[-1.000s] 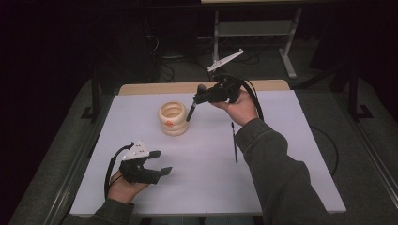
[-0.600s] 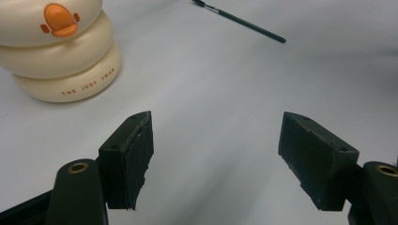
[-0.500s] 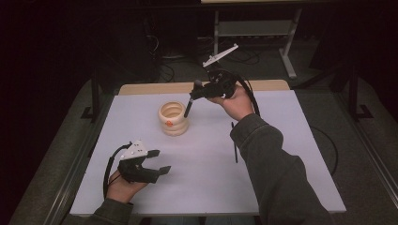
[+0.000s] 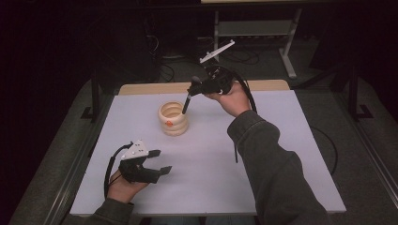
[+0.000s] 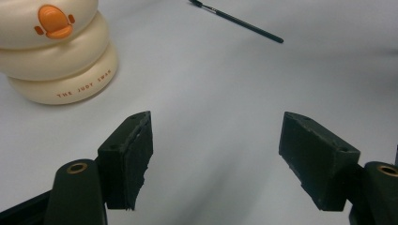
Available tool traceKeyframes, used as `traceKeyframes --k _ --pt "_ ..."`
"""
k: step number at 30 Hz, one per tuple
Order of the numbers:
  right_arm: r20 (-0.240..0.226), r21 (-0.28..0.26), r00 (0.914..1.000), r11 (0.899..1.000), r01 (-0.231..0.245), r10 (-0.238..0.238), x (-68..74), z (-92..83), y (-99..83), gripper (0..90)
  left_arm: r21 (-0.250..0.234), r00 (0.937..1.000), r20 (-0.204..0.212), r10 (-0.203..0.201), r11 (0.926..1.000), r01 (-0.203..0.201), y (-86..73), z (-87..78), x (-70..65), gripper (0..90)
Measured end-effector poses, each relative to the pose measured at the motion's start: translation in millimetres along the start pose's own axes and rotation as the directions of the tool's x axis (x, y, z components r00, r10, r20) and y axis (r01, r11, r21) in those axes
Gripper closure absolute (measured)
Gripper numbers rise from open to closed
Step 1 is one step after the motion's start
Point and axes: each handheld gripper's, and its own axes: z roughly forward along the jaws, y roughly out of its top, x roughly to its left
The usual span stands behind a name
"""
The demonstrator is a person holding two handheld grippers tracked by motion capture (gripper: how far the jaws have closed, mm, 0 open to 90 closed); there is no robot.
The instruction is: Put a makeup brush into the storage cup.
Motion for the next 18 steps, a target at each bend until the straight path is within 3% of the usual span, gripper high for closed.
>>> traceKeyframes --k 18 --pt "0.026 0.010 0.9993 1.000 -0.026 0.026 -11.6 28.9 21.8 76.3 -0.001 0.9999 0.002 0.011 0.9999 -0.011 0.9 -0.2 -0.6 25.6"
